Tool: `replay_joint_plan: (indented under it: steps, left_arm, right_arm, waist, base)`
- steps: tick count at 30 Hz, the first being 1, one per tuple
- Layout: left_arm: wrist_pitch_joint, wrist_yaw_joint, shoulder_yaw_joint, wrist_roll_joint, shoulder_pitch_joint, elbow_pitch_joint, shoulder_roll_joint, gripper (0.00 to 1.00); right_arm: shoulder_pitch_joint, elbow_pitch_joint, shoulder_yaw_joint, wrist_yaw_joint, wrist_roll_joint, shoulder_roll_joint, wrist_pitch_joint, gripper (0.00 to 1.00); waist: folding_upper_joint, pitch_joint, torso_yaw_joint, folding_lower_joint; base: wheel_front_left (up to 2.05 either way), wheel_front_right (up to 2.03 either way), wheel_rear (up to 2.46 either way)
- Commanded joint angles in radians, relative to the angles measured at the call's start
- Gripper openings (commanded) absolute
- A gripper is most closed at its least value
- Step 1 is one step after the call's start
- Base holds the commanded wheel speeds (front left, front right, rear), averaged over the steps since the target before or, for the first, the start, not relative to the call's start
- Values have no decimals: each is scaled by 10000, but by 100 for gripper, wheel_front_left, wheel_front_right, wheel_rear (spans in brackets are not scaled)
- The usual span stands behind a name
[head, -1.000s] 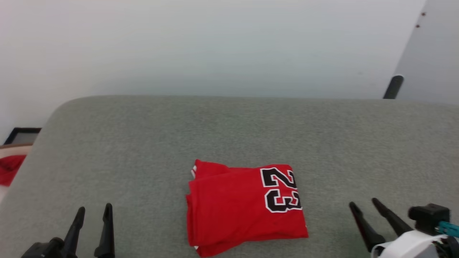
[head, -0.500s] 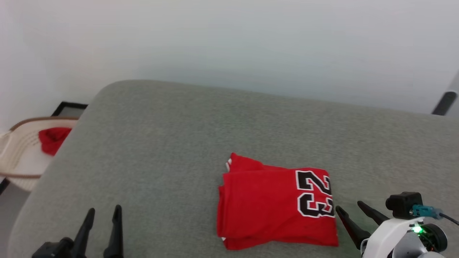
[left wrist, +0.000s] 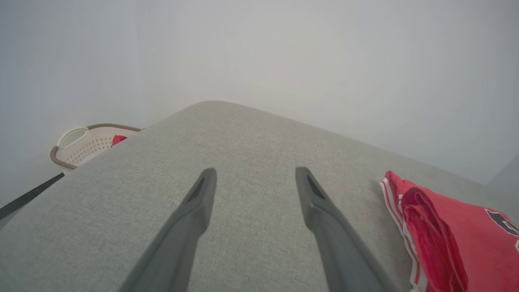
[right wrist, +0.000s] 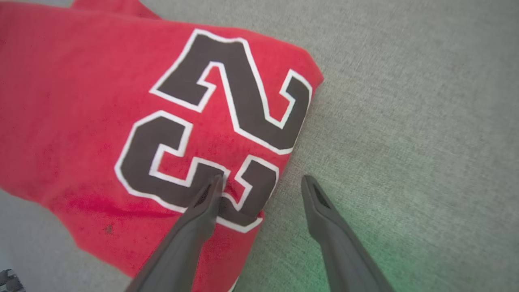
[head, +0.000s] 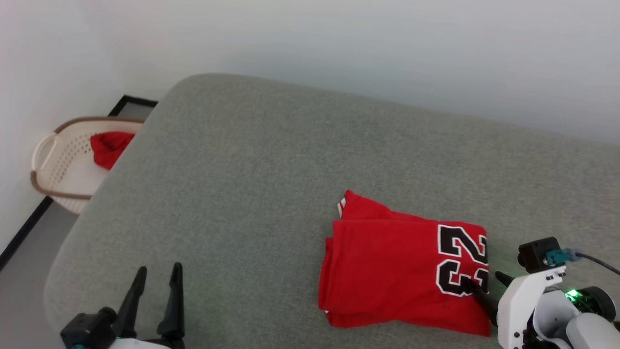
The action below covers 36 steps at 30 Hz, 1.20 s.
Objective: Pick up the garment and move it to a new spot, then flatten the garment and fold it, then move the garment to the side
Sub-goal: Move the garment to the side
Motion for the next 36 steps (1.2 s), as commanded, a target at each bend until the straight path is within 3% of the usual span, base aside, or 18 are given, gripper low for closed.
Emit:
replay_joint_plan:
  steps: [1,12,13,14,24,36]
  left_arm:
    - [6,-30,-8,-58,-64,9,-43,100]
    - [6,-30,-110,-91,-364,87,-335,100]
    - [6,-30,-123,-85,-373,86,-370,100]
    - [6,-30,-130,-81,-388,94,-393,100]
    - [6,-31,-115,-88,-445,125,-497,100]
    - [6,-31,-149,51,-557,-196,-445,100]
  right_arm:
    - [-101,31,-4,-7,-69,-15,70,100]
    - [-625,847,366,-10,-402,204,2615,100]
    - [-682,863,403,-10,-444,236,2729,41]
    - [-747,874,405,-10,-491,290,2809,0]
    - [-1326,367,279,-11,-288,168,2951,0]
    - [-1895,-1195,246,-10,152,-1325,3296,0]
  waist:
    - [0,218,181,0]
    - [0,632,300,0]
    - [0,670,307,0]
    - [0,691,316,0]
    - [0,727,255,0]
    - [0,753,-698,0]
  base:
    - [0,0,0]
    - [0,0,0]
    - [0,0,0]
    - [0,0,0]
    - [0,0,0]
    - [0,0,0]
